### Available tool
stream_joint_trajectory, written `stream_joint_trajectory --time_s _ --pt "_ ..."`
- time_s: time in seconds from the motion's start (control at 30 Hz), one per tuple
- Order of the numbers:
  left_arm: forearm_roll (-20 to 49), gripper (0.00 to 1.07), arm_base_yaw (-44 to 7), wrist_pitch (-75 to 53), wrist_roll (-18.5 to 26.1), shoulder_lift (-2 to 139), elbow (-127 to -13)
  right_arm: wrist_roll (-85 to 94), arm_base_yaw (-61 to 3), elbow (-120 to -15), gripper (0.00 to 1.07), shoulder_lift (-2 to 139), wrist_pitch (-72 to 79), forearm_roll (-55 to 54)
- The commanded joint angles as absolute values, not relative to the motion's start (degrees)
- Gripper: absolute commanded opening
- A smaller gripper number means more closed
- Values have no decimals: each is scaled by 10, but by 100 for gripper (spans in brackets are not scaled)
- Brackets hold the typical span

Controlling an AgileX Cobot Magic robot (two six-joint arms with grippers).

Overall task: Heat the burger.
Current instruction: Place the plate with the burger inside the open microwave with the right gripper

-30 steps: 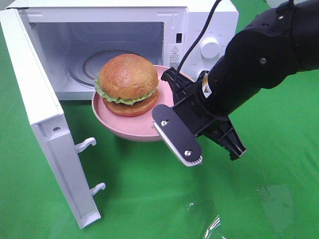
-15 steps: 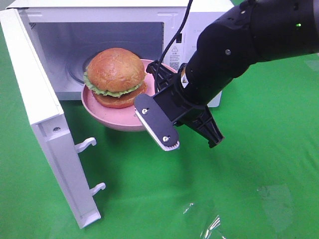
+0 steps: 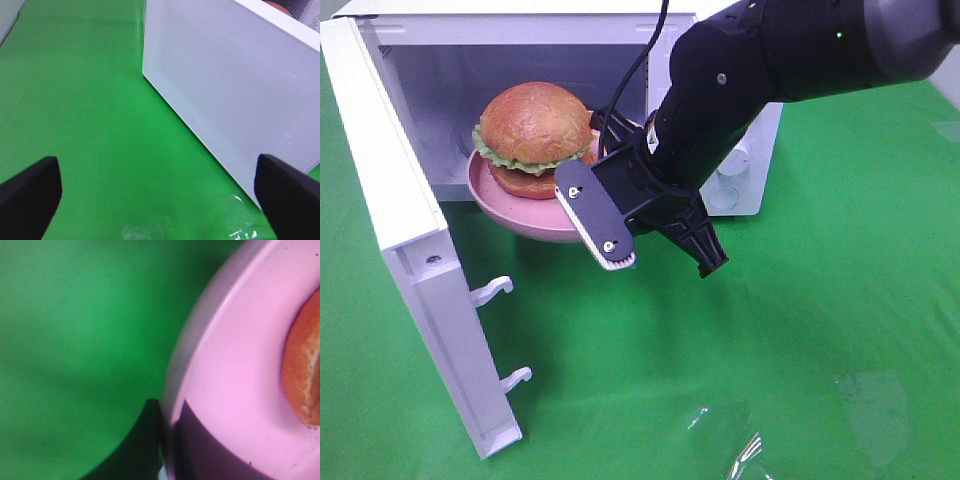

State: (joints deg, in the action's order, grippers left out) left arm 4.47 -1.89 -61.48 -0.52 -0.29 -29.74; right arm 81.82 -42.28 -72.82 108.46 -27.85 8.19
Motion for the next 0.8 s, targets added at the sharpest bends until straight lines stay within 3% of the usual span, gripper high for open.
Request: stream_joint_trajectory --time_s 0.03,0.8 --pt "47 96 -18 -611 -5 -12 -296 810 -423 -765 0 1095 -268 76" --pt "47 96 -18 -611 -5 -12 -296 694 -423 -922 0 1197 -325 122"
